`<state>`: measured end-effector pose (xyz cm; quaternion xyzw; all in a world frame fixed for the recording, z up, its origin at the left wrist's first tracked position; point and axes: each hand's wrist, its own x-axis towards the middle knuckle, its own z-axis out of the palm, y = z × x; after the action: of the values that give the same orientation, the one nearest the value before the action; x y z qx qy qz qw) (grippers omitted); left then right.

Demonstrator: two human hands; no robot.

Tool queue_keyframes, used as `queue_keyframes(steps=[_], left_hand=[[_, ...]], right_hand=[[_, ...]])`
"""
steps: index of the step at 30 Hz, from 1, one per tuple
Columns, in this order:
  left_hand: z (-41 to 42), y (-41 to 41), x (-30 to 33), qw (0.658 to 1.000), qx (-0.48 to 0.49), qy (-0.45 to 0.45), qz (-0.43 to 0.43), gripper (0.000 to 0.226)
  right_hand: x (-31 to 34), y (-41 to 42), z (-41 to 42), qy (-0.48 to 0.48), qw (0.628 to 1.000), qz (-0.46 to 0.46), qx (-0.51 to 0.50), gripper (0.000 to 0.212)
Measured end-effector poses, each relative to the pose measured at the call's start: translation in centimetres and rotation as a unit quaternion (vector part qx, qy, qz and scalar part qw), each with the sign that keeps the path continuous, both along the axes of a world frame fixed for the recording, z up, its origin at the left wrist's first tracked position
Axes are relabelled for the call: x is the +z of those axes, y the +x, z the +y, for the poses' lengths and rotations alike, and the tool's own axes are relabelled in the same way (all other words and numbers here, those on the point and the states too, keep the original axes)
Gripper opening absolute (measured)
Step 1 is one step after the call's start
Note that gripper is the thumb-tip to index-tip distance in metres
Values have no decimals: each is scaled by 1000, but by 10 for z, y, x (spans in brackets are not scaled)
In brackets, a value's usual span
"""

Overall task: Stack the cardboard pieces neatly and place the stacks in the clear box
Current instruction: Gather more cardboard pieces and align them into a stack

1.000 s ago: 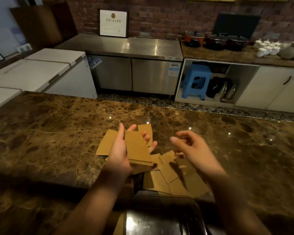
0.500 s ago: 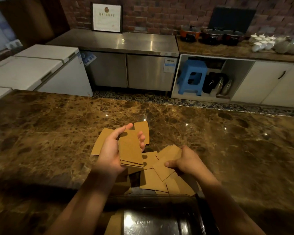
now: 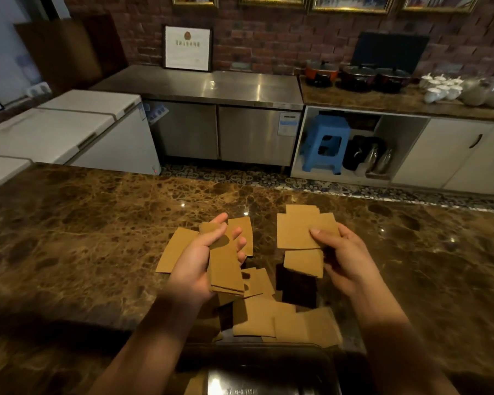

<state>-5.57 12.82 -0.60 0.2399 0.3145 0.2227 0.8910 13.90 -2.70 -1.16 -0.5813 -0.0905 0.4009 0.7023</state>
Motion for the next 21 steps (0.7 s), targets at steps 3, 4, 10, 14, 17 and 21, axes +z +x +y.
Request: queue_keyframes(steps=[3,4,10,14,17,21], left_hand=[[-4,5,8,999,-43,3,4,42],[-6,6,10,998,-64,11,11,42],[-11,5,10,991,-80,101,30,37],[-5,-7,13,988,-35,149,33,43],[-3,-11,16,985,-20,167,20,42],[-8,-9,21,979,-16,200,23,52]], right_hand=[[16,-14,6,30,995,4,99,48],[19,-20,10,31,992,-12,124,48],[19,-38,20,6,981,-129,147,49],[21,-28,10,22,983,-108,148,58],[29,-23,3,13,975,-136,174,62],[40,-27,-1,7,965,-182,189,53]])
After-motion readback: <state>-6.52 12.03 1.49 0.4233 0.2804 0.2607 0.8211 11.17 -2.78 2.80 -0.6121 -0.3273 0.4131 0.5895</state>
